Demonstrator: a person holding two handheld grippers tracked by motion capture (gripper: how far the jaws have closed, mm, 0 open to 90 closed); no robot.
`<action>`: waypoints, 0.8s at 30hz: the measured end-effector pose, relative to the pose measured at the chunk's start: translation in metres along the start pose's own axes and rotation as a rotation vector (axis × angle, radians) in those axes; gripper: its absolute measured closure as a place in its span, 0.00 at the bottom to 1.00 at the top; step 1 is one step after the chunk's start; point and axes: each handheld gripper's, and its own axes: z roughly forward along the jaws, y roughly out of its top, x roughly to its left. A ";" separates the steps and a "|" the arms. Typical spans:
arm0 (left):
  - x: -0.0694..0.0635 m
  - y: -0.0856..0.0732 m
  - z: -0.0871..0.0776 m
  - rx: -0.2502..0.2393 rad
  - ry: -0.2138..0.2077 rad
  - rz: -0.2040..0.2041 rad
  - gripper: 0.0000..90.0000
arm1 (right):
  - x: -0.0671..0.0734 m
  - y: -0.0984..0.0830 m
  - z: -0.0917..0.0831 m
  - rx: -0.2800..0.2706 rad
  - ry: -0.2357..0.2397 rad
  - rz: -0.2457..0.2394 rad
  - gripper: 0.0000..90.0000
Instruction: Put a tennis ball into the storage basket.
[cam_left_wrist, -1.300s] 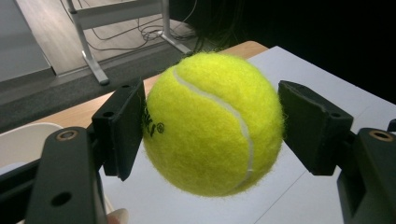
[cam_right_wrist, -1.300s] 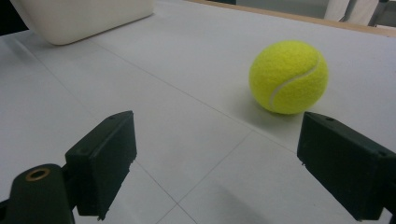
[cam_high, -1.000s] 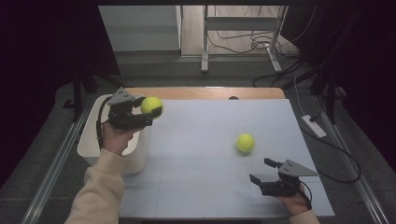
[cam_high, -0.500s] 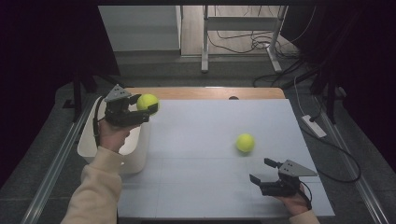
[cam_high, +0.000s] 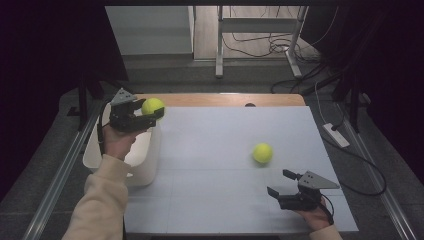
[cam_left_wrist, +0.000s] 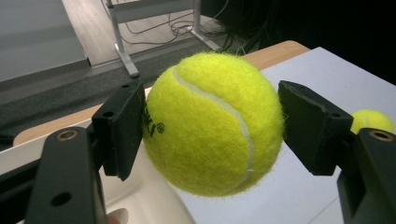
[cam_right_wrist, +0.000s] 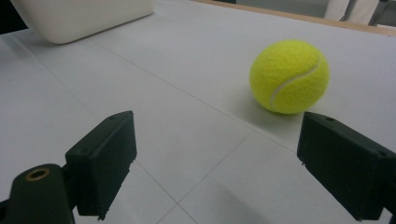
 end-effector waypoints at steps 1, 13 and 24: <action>0.001 0.000 0.000 -0.001 0.004 -0.004 0.31 | 0.000 0.000 0.000 0.001 0.000 0.000 0.13; 0.016 0.004 -0.001 -0.003 0.054 -0.013 0.31 | 0.000 0.000 0.000 0.001 -0.001 0.000 0.13; 0.028 0.004 -0.001 0.003 0.089 -0.022 0.31 | -0.001 0.000 0.000 0.001 -0.002 0.002 0.13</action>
